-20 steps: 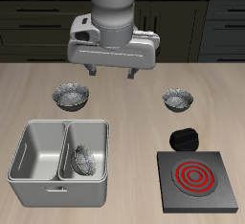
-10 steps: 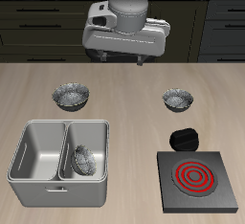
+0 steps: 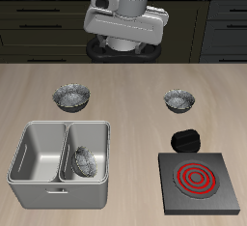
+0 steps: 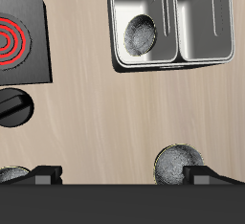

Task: Place the smallest bowl in the left side of the drainer and the medium bowl in the right side

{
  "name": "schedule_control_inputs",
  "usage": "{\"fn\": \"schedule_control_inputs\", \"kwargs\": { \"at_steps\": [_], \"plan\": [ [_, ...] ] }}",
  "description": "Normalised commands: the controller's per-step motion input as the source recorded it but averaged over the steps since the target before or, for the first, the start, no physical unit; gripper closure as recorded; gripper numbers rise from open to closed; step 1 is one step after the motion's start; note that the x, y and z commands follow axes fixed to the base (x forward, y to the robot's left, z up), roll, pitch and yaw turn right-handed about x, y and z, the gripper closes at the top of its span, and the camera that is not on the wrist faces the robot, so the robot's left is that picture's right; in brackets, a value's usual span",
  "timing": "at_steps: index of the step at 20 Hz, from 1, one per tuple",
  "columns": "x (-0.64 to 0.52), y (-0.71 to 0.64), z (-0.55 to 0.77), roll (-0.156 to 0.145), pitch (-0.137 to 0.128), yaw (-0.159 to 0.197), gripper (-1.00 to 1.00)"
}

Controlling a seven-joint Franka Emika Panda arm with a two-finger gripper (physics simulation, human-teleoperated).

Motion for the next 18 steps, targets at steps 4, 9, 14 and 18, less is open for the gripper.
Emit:
{"fn": "schedule_control_inputs", "kwargs": {
  "at_steps": [4, 9, 14, 18],
  "plan": [
    [-0.41, 0.07, 0.12, -0.038, -0.060, -0.012, -1.00],
    [-0.27, -0.04, 0.02, 0.004, -0.018, -0.039, -1.00],
    [-0.22, 0.03, -0.05, 0.011, 0.002, -0.016, -1.00],
    [-0.43, 0.10, 0.04, 0.022, -0.047, -0.001, -1.00]
  ]
}}
